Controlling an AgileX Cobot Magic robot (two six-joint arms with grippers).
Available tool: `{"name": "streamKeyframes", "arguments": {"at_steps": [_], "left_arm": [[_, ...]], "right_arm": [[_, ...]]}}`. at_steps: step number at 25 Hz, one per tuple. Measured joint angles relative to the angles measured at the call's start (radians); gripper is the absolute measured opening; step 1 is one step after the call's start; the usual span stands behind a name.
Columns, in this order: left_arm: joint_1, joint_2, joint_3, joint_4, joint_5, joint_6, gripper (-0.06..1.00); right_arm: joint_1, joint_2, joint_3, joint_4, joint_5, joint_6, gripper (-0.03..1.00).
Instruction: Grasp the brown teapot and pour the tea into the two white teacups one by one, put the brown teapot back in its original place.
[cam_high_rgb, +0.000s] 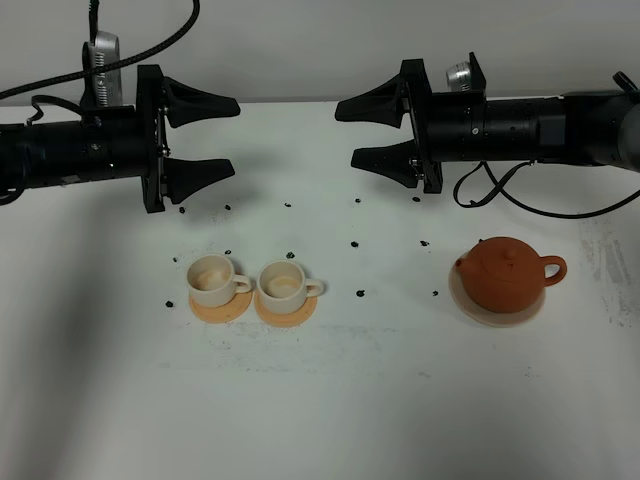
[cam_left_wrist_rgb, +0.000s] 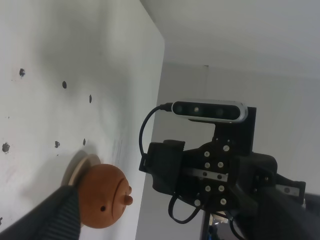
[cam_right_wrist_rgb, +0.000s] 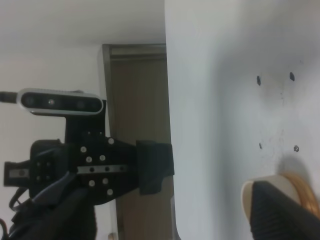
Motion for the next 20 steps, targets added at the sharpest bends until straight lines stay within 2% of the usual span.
{"name": "streamKeyframes", "arguments": {"at_steps": [10,17,20], "left_arm": [[0.0,0.0,0.0,0.0,0.001,0.012,0.69],[0.0,-0.003,0.0,0.003,0.037,0.216,0.65],[0.0,-0.04,0.0,0.025,0.013,0.273,0.61]], "right_arm": [[0.0,0.0,0.0,0.0,0.001,-0.021,0.61],[0.0,0.001,-0.029,0.003,0.044,-0.207,0.6],[0.0,-0.008,-0.067,-0.025,0.045,-0.233,0.59]]}}
